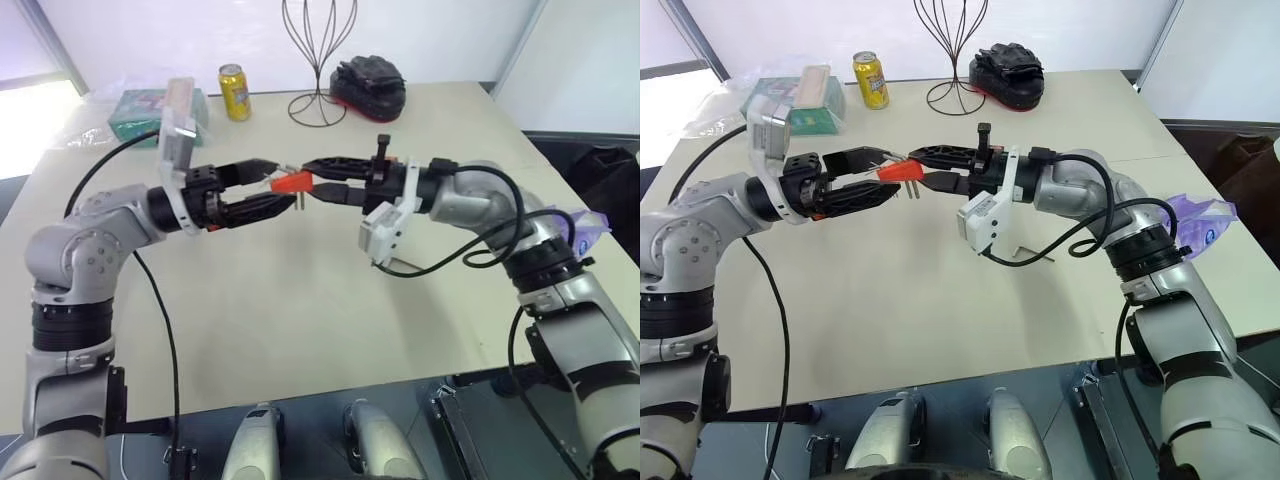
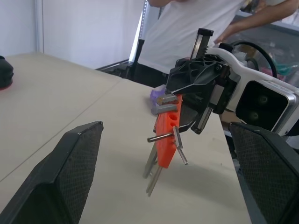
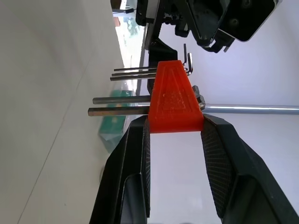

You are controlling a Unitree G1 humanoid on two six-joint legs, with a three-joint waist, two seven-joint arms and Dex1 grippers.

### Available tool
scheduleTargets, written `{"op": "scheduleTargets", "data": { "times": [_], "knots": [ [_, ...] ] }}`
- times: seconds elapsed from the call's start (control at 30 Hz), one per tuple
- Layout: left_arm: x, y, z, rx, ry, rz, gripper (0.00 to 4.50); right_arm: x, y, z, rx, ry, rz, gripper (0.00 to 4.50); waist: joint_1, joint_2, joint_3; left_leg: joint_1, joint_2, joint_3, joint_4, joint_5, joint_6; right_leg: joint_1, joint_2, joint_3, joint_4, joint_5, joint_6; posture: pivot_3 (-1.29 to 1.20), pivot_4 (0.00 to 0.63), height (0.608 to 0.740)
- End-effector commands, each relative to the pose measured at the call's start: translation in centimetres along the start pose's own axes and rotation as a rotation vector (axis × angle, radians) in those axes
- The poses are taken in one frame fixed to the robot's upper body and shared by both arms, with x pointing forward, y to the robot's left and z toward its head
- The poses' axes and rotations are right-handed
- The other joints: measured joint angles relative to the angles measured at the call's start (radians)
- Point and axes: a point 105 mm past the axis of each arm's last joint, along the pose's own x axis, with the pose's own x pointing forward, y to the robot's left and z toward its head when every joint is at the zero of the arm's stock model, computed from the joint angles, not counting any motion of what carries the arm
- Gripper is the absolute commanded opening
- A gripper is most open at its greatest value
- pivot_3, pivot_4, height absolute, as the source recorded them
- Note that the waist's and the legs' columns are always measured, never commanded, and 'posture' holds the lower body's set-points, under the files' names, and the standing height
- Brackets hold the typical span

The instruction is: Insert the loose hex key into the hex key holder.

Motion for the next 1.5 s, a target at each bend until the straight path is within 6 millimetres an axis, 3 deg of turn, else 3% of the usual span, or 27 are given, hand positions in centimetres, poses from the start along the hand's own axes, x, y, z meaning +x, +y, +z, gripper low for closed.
{"op": "scheduleTargets", "data": {
  "times": [0.03,0.43,0.53,0.77,1.3,1.5],
  "knots": [
    [0.3,-0.6,0.4,0.023,-0.008,-0.026,4.50,0.0,-2.4,0.4,-0.032,-0.023,-0.071,0.98,0.000,0.000,0.000,0.000,0.000,0.000,0.000,0.000,0.000,0.000,0.000,0.000,0.000,0.000,0.000,0.00,0.150,0.740],
    [0.6,-0.7,0.2,0.020,-0.002,-0.031,4.50,0.2,-2.6,0.6,-0.028,-0.031,-0.069,0.98,0.000,0.000,0.000,0.000,0.000,0.000,0.000,0.000,0.000,0.000,0.000,0.000,0.000,0.000,0.000,0.00,0.150,0.740],
    [0.7,-0.6,-0.1,0.021,0.007,-0.032,3.67,0.2,-2.7,0.7,-0.027,-0.032,-0.068,0.98,0.000,0.000,0.000,0.000,0.000,0.000,0.000,0.000,0.000,0.000,0.000,0.000,0.000,0.000,0.000,0.00,0.150,0.740],
    [1.0,-0.5,0.1,0.024,-0.008,-0.033,0.11,0.2,-2.6,0.8,-0.025,-0.029,-0.059,0.98,0.000,0.000,0.000,0.000,0.000,0.000,0.000,0.000,0.000,0.000,0.000,0.000,0.000,0.000,0.000,0.00,0.150,0.740],
    [1.5,-0.4,-0.2,0.040,-0.012,-0.026,0.05,0.1,-2.0,1.0,0.007,-0.021,-0.026,0.98,0.000,0.000,0.000,0.000,0.000,0.000,0.000,0.000,0.000,0.000,0.000,0.000,0.000,0.000,0.000,0.00,0.150,0.740],
    [1.6,-0.5,-0.4,0.046,-0.005,-0.026,0.00,0.0,-1.9,0.8,0.004,-0.013,-0.013,3.82,0.000,0.000,0.000,0.000,0.000,0.000,0.000,0.000,0.000,0.000,0.000,0.000,0.000,0.000,0.000,0.00,0.150,0.740]
  ]
}}
